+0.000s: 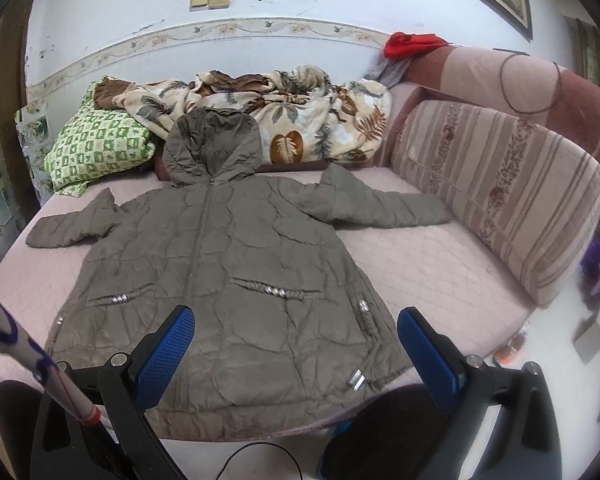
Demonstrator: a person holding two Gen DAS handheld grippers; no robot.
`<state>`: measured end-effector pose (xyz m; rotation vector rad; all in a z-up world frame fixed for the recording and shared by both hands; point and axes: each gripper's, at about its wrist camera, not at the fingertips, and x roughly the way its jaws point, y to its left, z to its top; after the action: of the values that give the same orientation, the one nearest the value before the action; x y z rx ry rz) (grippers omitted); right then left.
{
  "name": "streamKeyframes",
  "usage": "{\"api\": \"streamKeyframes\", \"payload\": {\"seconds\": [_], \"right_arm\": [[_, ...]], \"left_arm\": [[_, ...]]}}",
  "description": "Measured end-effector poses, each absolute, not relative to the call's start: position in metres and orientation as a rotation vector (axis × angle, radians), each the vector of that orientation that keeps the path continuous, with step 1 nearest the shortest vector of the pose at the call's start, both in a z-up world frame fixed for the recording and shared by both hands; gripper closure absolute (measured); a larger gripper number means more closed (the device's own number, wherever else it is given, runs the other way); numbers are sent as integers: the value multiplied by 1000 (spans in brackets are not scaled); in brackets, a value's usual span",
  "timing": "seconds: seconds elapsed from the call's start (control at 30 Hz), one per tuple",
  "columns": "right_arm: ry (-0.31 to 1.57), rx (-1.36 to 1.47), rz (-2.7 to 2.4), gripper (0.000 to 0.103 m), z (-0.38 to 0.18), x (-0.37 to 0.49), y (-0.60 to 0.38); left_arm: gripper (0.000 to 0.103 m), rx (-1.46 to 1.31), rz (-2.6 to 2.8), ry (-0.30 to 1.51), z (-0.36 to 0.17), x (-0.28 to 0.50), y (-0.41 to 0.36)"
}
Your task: Fold large clothes
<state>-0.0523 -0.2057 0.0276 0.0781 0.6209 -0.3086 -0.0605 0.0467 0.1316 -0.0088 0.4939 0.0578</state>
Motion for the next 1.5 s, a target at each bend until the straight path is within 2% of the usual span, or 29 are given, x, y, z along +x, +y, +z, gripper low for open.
{"api": "streamKeyframes", "payload": {"seconds": [0.2,0.37,0.53,0.67,0.9,1.5], "right_arm": [[659,64,-309,0,25,-9,-207],[688,163,-326,0,8,13,-216],[737,140,-310,0,-8,33,-218],[783,145,-294,0,-17,47,-225],[832,127,-290,0,-27,66,-224],[894,47,-219,1,-40,101,-182]], "left_arm": [[0,73,48,551,132,-15,49],[0,80,98,580,126,27,57],[0,64,140,617,109,59,63],[0,12,152,717,85,86,73],[0,-13,188,786,55,96,83],[0,-3,278,837,28,126,121]]}}
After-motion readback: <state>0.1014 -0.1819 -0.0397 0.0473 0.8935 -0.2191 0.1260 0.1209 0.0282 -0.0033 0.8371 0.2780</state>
